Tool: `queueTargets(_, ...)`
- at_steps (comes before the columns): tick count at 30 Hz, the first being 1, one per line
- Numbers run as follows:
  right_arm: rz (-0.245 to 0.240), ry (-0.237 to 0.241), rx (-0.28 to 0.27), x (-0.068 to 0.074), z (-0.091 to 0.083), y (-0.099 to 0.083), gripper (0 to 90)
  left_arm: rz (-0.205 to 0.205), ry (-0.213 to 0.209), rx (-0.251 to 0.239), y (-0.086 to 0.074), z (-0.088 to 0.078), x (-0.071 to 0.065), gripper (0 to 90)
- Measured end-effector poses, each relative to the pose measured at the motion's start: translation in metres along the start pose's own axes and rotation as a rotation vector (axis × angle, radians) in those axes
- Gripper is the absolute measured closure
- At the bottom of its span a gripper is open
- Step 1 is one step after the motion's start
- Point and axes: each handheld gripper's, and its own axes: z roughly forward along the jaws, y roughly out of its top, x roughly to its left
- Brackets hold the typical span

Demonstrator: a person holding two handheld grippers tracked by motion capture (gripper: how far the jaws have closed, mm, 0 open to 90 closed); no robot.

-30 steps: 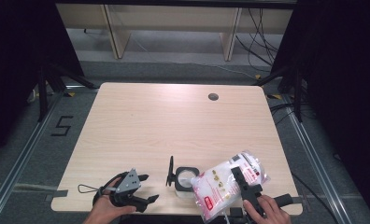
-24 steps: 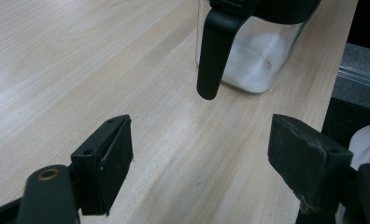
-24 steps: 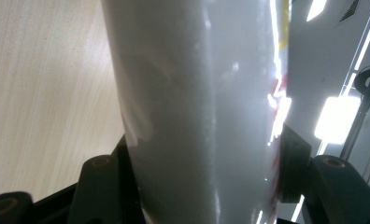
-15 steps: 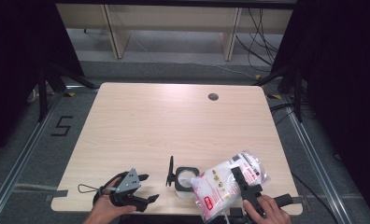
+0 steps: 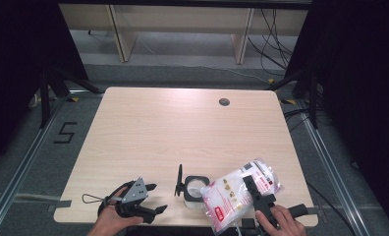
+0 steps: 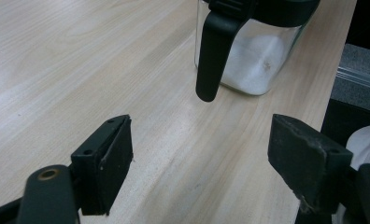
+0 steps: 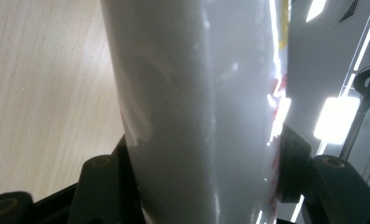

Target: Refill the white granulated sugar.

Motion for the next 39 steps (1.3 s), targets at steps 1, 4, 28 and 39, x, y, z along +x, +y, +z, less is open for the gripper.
queueTargets(1, 0.009, -0.006, 0.002, 0.0011, -0.0002, 0.0, 44.5, 0.005, 0.004, 0.008, 0.0005, -0.0012, 0.0006, 21.9)
queueTargets(4, -0.007, -0.008, -0.008, 0.0, 0.0002, 0.0007, 44.5, 0.031, 0.0, 0.006, 0.0013, -0.0018, 0.0032, 21.9)
queueTargets(28, 0.023, -0.003, -0.016, 0.0017, 0.0022, 0.0005, 44.7, -0.002, 0.001, 0.004, 0.0004, -0.0016, 0.0023, 21.9)
queueTargets(39, 0.002, 0.0, -0.017, 0.0006, 0.0024, 0.0002, 44.9, -0.003, 0.001, -0.001, 0.0002, -0.0014, 0.0023, 21.9)
